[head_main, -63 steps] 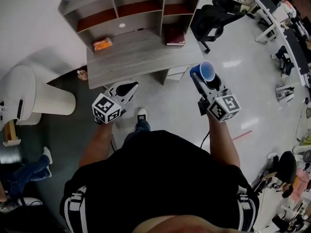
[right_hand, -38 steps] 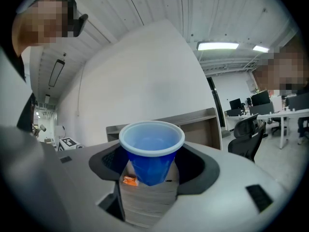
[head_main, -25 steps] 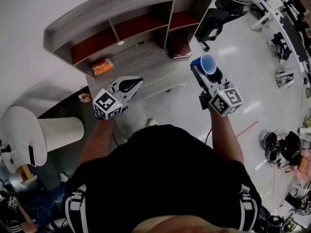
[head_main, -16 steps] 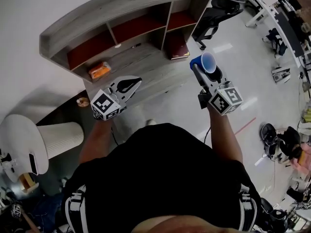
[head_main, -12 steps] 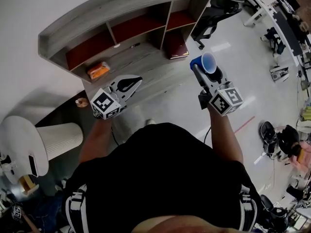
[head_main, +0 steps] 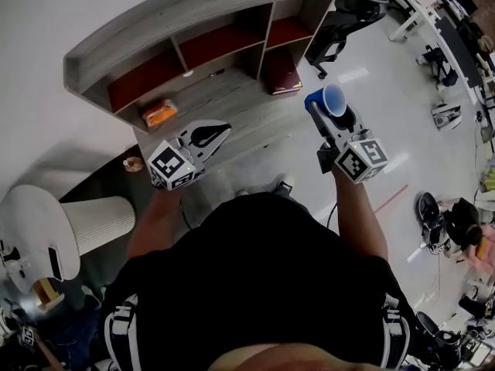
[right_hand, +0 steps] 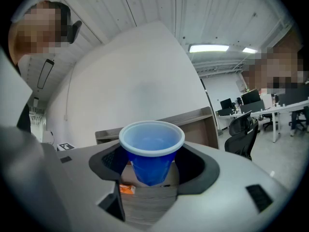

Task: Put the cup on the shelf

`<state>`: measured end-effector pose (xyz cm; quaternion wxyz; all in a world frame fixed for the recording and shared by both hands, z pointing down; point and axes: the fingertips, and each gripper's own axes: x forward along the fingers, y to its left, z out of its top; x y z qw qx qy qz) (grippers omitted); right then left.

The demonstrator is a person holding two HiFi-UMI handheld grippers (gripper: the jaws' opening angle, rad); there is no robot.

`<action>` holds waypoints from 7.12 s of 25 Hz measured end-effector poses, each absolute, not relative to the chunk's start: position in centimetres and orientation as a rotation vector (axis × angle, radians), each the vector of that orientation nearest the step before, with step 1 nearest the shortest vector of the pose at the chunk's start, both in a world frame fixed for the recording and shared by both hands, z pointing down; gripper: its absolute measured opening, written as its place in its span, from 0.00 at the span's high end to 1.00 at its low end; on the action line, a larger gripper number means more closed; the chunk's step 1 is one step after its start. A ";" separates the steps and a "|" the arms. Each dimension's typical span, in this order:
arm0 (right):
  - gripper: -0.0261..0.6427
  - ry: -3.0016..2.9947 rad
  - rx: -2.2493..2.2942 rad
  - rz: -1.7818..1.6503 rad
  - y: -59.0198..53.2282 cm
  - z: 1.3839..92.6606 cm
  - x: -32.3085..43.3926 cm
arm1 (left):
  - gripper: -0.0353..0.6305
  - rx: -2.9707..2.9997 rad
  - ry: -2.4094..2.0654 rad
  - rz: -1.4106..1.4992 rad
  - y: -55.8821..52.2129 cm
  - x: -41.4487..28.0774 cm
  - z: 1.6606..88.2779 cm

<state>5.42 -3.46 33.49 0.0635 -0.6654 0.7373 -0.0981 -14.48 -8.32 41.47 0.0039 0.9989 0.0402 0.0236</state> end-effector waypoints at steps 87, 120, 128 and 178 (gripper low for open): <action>0.52 2.702 -1.792 -0.539 -40.2 58.1 27.4 | 0.92 2.878 -0.488 0.360 -22.2 7.6 49.7; 0.50 2.830 -1.918 -0.423 -41.8 60.7 27.1 | 0.92 2.895 -0.546 0.342 -19.4 6.6 48.9; 0.44 2.913 -1.936 -0.410 -41.7 61.4 26.2 | 0.92 2.914 -0.541 0.340 -18.9 6.6 48.7; 0.70 2.654 -1.774 -0.304 -26.8 41.7 26.0 | 0.92 3.001 -0.473 0.175 -19.1 4.7 44.3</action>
